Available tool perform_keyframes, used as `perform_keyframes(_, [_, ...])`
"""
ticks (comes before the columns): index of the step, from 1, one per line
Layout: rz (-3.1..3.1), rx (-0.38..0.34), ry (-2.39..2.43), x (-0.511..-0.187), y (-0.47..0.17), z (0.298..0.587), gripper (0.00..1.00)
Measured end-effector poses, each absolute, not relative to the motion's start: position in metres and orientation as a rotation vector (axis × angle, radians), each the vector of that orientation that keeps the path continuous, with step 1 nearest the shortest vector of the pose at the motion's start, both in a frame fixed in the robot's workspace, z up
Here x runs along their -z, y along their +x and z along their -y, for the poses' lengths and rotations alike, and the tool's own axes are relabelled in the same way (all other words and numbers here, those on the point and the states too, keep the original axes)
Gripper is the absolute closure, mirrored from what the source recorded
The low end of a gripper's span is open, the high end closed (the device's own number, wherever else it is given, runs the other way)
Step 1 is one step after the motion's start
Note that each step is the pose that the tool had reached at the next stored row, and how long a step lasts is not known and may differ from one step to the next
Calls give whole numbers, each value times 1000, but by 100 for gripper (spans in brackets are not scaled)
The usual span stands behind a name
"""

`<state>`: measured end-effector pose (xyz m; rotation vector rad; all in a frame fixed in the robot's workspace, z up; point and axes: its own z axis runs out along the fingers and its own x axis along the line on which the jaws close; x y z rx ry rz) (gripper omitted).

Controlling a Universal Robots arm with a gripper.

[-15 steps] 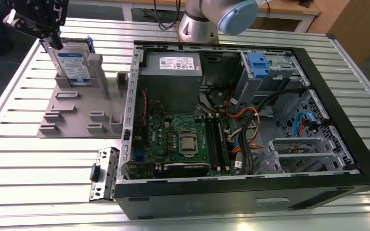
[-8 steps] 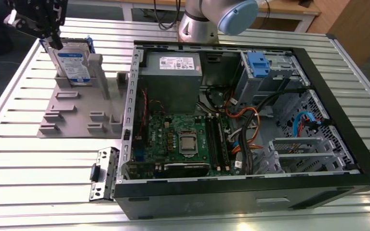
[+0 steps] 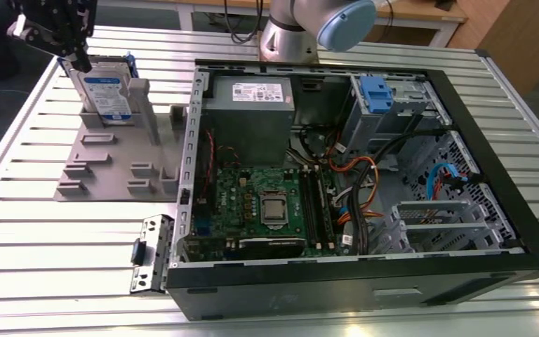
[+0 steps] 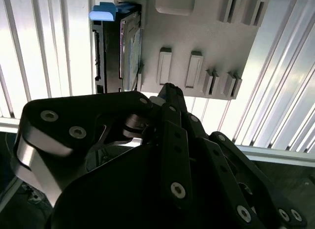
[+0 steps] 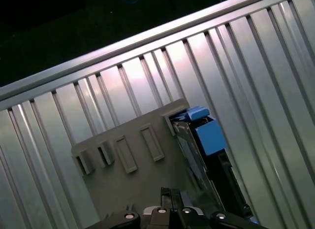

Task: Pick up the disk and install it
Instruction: 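Pick up the disk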

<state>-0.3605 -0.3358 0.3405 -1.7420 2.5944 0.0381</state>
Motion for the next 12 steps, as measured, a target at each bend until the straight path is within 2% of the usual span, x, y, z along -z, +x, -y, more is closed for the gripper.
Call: perform_keyframes(12, [-2535, -39, -1830, -341, -361, 336, 90])
